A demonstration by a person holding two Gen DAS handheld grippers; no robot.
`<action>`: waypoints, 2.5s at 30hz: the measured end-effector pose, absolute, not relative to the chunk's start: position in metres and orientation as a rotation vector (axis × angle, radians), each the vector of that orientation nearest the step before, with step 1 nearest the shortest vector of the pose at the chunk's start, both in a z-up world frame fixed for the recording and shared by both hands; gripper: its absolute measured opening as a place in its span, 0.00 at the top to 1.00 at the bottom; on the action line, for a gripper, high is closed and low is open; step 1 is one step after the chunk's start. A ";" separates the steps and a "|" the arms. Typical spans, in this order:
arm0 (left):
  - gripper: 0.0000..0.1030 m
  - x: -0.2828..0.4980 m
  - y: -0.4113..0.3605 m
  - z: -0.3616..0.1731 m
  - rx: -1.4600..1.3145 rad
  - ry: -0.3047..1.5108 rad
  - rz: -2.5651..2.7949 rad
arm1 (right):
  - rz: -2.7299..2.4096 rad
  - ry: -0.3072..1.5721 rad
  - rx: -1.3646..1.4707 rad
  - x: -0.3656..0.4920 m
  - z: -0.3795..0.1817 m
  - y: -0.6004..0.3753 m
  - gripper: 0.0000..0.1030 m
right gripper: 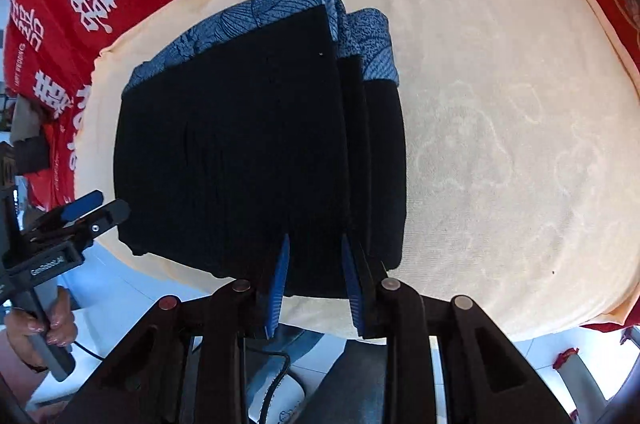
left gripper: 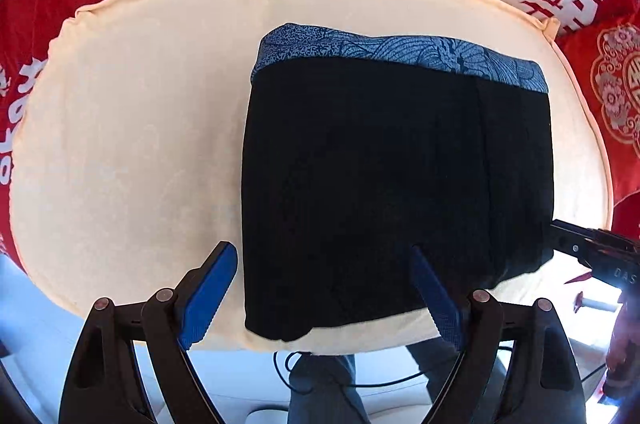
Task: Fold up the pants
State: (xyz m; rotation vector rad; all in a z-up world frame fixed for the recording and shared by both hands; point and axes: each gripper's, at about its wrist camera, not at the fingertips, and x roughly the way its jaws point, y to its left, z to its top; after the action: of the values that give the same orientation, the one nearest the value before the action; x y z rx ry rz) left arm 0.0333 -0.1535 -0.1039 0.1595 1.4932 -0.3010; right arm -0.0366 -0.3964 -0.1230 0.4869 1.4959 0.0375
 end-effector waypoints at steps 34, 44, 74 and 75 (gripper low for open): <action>0.14 -0.008 -0.151 0.011 0.343 1.450 -0.295 | -0.208 1.504 0.418 -0.062 0.003 -0.347 0.07; 0.14 -0.008 -0.149 0.017 0.312 1.440 -0.281 | -0.187 1.501 0.358 -0.051 0.016 -0.337 0.07; 0.14 -0.007 -0.160 0.013 0.296 1.455 -0.311 | -0.201 1.509 0.310 -0.049 0.018 -0.333 0.07; 0.14 -0.007 -0.161 0.013 0.296 1.456 -0.313 | -0.203 1.510 0.314 -0.050 0.018 -0.334 0.07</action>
State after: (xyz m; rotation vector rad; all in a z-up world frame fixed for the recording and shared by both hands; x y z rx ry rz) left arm -0.0068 -0.1605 0.0130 0.2965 1.4556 -0.3127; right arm -0.0497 -0.3339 0.0177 0.3135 1.5097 -0.2034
